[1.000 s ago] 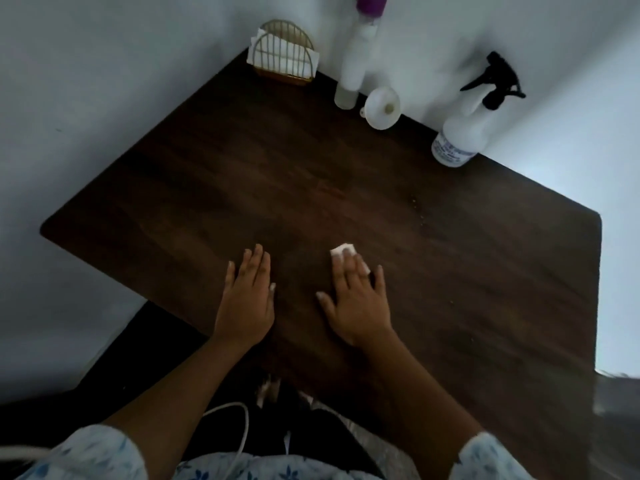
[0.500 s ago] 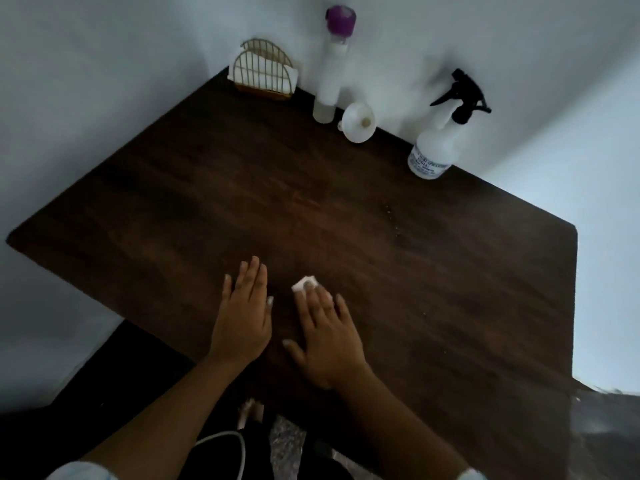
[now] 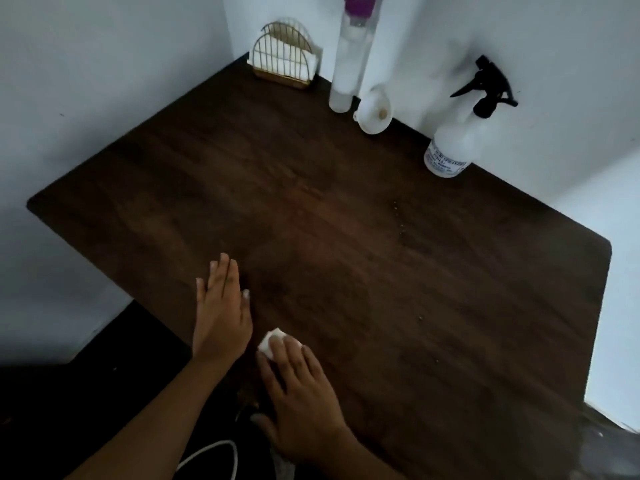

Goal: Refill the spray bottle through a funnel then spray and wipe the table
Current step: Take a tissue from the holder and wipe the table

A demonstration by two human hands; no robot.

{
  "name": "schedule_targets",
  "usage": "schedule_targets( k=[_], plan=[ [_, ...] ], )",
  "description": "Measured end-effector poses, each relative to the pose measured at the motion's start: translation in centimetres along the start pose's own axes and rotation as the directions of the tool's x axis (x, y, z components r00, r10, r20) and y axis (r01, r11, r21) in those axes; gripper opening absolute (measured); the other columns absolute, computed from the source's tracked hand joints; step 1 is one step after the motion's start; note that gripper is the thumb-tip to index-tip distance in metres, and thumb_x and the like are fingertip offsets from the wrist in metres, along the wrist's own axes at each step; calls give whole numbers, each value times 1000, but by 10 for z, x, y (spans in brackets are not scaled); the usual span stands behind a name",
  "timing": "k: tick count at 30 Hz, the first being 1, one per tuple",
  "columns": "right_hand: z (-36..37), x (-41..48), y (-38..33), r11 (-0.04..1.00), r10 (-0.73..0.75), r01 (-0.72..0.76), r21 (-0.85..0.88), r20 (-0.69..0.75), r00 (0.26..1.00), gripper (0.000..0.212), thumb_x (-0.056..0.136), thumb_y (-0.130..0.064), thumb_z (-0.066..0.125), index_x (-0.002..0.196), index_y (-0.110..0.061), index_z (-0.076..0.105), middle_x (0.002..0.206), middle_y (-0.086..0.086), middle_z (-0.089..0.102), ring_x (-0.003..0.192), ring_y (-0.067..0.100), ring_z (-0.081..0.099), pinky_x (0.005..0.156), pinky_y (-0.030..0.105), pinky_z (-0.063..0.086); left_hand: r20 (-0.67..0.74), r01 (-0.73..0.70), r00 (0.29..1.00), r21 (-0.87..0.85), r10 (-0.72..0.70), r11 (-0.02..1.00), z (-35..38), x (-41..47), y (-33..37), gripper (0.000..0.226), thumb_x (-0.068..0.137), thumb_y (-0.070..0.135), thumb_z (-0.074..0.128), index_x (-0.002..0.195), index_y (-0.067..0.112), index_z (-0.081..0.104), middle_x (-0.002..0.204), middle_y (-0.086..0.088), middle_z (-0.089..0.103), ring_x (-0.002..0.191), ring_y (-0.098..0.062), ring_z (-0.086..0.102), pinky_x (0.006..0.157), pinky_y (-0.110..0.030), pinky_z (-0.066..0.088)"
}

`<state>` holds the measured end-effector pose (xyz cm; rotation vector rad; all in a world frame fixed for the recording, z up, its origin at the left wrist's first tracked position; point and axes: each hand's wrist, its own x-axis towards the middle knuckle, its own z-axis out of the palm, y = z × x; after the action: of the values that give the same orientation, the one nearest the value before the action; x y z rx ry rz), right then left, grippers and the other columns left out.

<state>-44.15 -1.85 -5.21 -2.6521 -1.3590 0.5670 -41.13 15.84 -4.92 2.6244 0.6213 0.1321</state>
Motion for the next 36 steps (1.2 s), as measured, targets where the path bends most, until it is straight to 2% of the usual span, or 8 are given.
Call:
schedule_targets(
  k=[4, 9, 16, 21, 25, 26, 31, 36],
  plan=[
    [-18, 34, 18, 999, 7, -7, 41, 14, 1000, 79, 87, -71, 19, 147, -18, 22, 156, 9, 18, 142, 32, 14, 113, 48, 18, -13, 22, 1000, -13, -22, 1000, 2, -3, 5, 66, 89, 40, 14, 142, 2, 20, 153, -13, 17, 140, -17, 4, 116, -43, 4],
    [-54, 62, 86, 973, 229, -227, 53, -39, 973, 91, 83, -74, 23, 148, -19, -7, 155, 8, -20, 141, 26, -21, 116, 47, -5, 21, -22, 1000, 0, 22, 1000, 12, -2, 27, 71, 85, 43, 9, 143, 3, 17, 153, -7, 9, 140, -15, 1, 115, -39, 1],
    [-62, 14, 161, 837, 548, -546, 48, -109, 830, 96, 79, -79, 3, 148, -13, -8, 156, 14, -15, 143, 30, -13, 115, 40, -8, 61, -133, 989, -79, 138, 988, 25, 13, 69, 68, 87, 44, 9, 144, 8, 15, 150, 4, 1, 141, -12, -3, 115, -35, -1],
    [-48, 18, 117, 894, 445, -440, 84, -56, 894, 101, 77, -83, 19, 136, -4, 44, 145, 21, 35, 133, 37, 35, 108, 48, 34, 54, -128, 989, -115, 135, 985, 37, 33, 91, 68, 87, 45, 10, 144, 9, 15, 150, 5, 2, 141, -11, -4, 115, -34, -1],
    [-70, 61, 141, 968, 246, -244, 54, -29, 969, 97, 81, -78, 15, 147, -9, -6, 152, 12, -22, 141, 28, -20, 117, 47, 0, 57, -134, 989, -96, 140, 986, 40, 46, 103, 69, 86, 47, 8, 144, 10, 11, 150, 5, 1, 141, -10, -5, 115, -33, -2],
    [-77, 72, 155, 968, 251, -249, 43, -62, 966, 97, 81, -77, 15, 146, -10, -10, 151, 12, -25, 140, 27, -24, 117, 46, -4, 59, -140, 988, -97, 146, 985, 40, 48, 104, 69, 86, 47, 8, 144, 10, 11, 151, 5, 0, 141, -10, -6, 115, -33, -3],
    [-106, 107, 243, 874, 468, -483, -47, -183, 865, 96, 83, -75, 15, 148, -7, 0, 157, 16, -7, 144, 30, -9, 116, 43, -6, 72, -113, 990, -96, 120, 989, 43, 54, 111, 69, 84, 49, 6, 144, 15, 7, 150, 10, -5, 139, -5, -11, 113, -28, -8],
    [-105, 81, 266, 771, 637, -626, 117, -164, 754, 99, 80, -78, 8, 148, -7, -4, 157, 17, -9, 144, 30, -10, 118, 44, -4, 77, -100, 991, -116, 109, 988, 48, 58, 108, 68, 85, 50, 7, 142, 15, 5, 151, 7, -1, 140, -8, -8, 114, -32, -4]
  ],
)
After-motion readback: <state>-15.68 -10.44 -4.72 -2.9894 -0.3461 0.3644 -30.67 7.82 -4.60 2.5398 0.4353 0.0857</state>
